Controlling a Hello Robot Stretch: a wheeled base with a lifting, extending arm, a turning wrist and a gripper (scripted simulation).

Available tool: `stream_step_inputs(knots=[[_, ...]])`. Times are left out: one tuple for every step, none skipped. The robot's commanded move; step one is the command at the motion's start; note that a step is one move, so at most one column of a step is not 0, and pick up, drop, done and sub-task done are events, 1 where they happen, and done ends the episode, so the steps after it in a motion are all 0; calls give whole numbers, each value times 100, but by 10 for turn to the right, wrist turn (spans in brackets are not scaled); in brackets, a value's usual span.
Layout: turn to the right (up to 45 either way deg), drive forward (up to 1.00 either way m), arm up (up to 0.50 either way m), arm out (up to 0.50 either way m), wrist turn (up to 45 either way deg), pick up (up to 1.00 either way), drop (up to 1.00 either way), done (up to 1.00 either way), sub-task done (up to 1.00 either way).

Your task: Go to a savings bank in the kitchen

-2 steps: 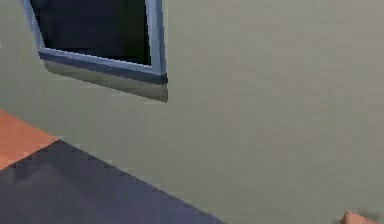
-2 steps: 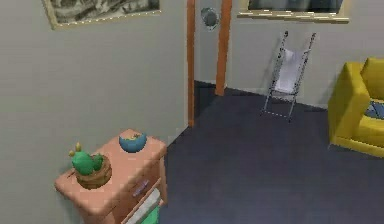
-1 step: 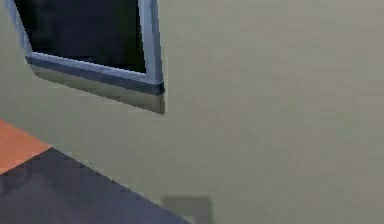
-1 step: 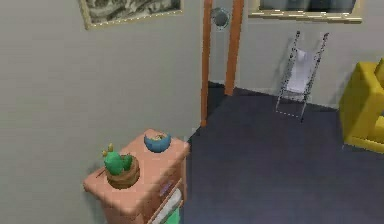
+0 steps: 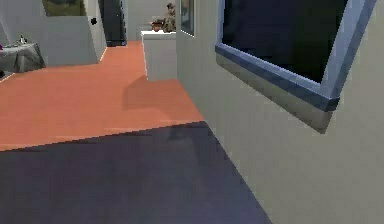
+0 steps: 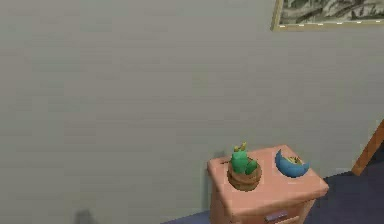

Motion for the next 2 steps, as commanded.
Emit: stream_step_inputs(knots=[[-120,0,0,0,0,0,0,0,0],[0,100,0,0,0,0,0,0,0]])
